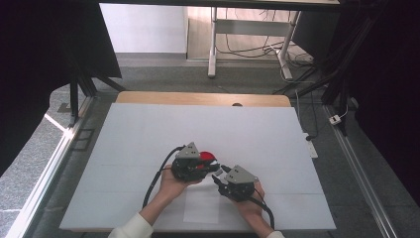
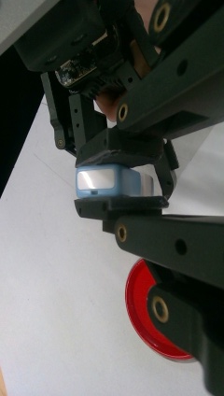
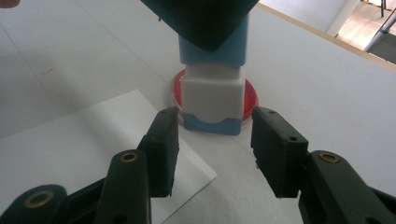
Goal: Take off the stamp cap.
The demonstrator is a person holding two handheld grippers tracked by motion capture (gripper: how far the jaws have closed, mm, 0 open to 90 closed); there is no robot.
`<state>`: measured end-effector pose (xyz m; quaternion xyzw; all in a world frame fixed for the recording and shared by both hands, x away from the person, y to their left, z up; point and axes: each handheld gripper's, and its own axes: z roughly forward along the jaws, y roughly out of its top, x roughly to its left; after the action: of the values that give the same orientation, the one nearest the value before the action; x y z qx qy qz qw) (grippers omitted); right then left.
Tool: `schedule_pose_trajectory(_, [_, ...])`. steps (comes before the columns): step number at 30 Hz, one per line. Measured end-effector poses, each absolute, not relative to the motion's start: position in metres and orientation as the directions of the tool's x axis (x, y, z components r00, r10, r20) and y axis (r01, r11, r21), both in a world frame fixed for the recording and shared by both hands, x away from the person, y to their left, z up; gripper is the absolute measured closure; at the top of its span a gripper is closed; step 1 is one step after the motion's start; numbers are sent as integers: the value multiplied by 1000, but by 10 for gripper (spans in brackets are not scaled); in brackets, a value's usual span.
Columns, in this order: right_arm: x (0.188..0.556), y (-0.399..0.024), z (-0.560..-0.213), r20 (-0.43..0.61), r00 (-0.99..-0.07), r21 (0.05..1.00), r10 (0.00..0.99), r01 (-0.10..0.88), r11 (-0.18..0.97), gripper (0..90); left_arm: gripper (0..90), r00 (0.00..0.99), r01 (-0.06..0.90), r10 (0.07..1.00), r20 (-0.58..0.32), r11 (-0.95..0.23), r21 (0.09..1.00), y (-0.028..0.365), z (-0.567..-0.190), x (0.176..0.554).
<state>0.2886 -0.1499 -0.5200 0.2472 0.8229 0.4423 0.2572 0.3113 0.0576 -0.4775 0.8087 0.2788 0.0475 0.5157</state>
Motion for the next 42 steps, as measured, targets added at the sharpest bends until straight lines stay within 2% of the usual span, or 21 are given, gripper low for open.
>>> schedule_pose_trajectory(21, [287, -147, -519, -214, -745, 854, 632, 172, 491, 621, 750, 840, 403, 501, -209, -318, 858, 57, -479, 312])
schedule_pose_trajectory(42, [287, -147, -520, -217, -743, 848, 633, 178, 500, 630, 750, 839, 403, 503, -206, -320, 858, 56, -480, 311])
